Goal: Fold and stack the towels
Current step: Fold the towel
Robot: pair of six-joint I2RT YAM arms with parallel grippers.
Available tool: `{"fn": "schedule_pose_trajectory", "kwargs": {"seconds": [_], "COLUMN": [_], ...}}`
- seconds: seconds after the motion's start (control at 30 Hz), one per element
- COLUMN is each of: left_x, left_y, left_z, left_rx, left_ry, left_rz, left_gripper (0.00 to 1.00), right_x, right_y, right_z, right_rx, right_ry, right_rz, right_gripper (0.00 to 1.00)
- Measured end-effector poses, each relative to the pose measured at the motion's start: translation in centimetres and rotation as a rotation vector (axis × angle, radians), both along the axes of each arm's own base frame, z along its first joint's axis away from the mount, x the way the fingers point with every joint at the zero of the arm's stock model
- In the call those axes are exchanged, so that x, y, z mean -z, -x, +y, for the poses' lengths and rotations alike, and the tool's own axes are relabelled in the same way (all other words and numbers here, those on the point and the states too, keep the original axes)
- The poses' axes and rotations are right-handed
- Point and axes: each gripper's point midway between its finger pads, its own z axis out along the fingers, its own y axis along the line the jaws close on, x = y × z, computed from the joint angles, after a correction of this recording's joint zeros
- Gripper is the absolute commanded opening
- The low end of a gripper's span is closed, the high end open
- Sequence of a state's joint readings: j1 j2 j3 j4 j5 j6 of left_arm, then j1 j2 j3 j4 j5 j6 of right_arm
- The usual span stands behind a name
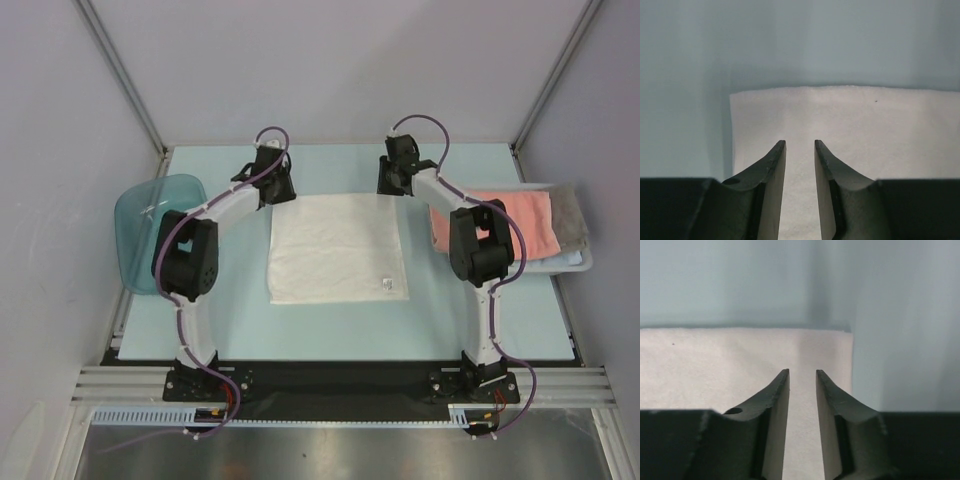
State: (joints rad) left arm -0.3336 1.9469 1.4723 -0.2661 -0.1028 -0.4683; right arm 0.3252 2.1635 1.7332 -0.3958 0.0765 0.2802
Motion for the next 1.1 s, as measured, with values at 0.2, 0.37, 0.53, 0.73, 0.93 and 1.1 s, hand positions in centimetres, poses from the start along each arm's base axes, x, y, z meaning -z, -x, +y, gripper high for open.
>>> {"fn": "schedule_pose_trajectory", "kwargs": {"seconds": [0.2, 0.37, 0.53, 0.73, 0.93, 1.1], "left_x": [5.4, 6.7, 5.8, 6.5, 7.9, 7.9], "left_y": [0.2, -0.2, -1.7, -3.2, -3.6, -3.8], "left_z": [-0.6, -0.1, 0.9, 1.8, 2.4, 3.0], "left_rx": [0.060, 0.053, 0.025, -0.001, -0.023, -0.036], "left_ry": [-0.031, -0.045, -0.039, -0.041, -0.058, -0.059], "left_rz": [0.131, 0.163, 0.136, 0.134, 0.154, 0.152], "left_gripper": [0.32, 0.35, 0.35, 0.35, 0.34, 0.36], "right_x": [-0.5, 1.4, 3.7, 4.4, 4.4, 4.3], "right_y": [-0.4, -1.0, -1.3, -1.6, -1.8, -1.9], "right_z": [0.8, 0.6, -0.2, -0.8, -1.1, -1.5], "right_rx": [-0.019, -0.018, -0.004, 0.007, 0.012, 0.018], "right_ry": [-0.032, -0.036, -0.030, -0.032, -0.033, -0.036], "right_rz": [-0.009, 0.020, 0.059, 0.071, 0.071, 0.071], "right_gripper": [0.26, 0.25, 0.23, 0.22, 0.22, 0.22]}}
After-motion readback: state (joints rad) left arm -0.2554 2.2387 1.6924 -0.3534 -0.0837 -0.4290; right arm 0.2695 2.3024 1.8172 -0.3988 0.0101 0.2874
